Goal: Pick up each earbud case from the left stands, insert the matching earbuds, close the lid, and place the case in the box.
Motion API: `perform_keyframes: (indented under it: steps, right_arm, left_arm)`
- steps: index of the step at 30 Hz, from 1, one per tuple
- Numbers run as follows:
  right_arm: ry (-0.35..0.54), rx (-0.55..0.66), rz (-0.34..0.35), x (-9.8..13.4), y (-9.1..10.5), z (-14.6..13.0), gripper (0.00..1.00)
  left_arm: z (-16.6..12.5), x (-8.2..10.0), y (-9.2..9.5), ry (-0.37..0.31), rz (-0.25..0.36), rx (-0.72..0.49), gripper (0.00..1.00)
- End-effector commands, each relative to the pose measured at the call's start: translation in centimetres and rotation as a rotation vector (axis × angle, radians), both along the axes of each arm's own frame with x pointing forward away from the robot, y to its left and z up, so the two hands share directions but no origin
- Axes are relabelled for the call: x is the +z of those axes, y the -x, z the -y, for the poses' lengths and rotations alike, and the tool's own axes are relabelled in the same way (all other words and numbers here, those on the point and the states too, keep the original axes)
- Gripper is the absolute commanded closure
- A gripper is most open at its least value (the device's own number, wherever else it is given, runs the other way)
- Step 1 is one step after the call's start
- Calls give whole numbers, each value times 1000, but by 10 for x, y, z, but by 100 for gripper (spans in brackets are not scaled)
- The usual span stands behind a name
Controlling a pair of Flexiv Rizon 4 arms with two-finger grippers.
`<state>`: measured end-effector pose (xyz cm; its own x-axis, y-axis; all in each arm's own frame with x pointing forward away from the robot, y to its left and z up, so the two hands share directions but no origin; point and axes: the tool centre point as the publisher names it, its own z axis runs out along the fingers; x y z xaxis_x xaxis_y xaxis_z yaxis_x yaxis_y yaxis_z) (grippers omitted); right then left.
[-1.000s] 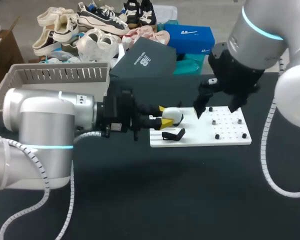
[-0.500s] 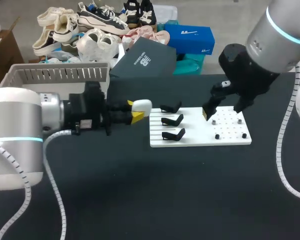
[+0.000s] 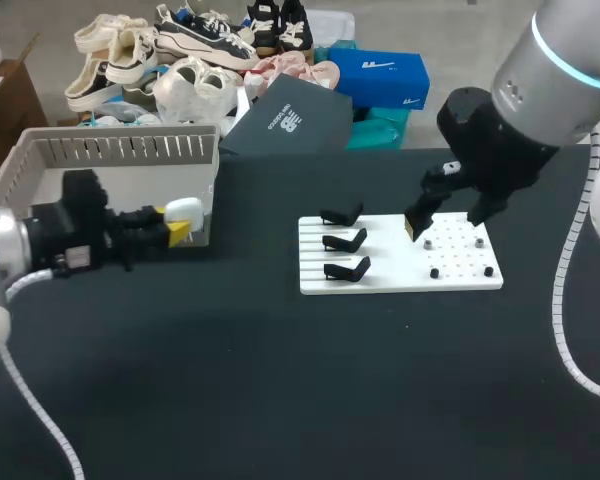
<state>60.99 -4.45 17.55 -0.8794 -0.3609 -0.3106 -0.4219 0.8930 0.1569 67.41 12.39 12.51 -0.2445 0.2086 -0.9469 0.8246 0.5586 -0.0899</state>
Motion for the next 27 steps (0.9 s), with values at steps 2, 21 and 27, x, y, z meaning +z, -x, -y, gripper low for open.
perform_keyframes:
  steps: [2,21,27]
  right_arm:
    - [-2,-2,4,0,2,0,0]
    - [-2,-2,4,0,2,0,0]
    - [-2,-2,4,0,2,0,0]
  left_arm:
    - [-33,7,-11,-72,53,310,100]
    - [-58,-3,-137,-161,-32,445,100]
    - [-47,-31,-153,-195,-102,378,100]
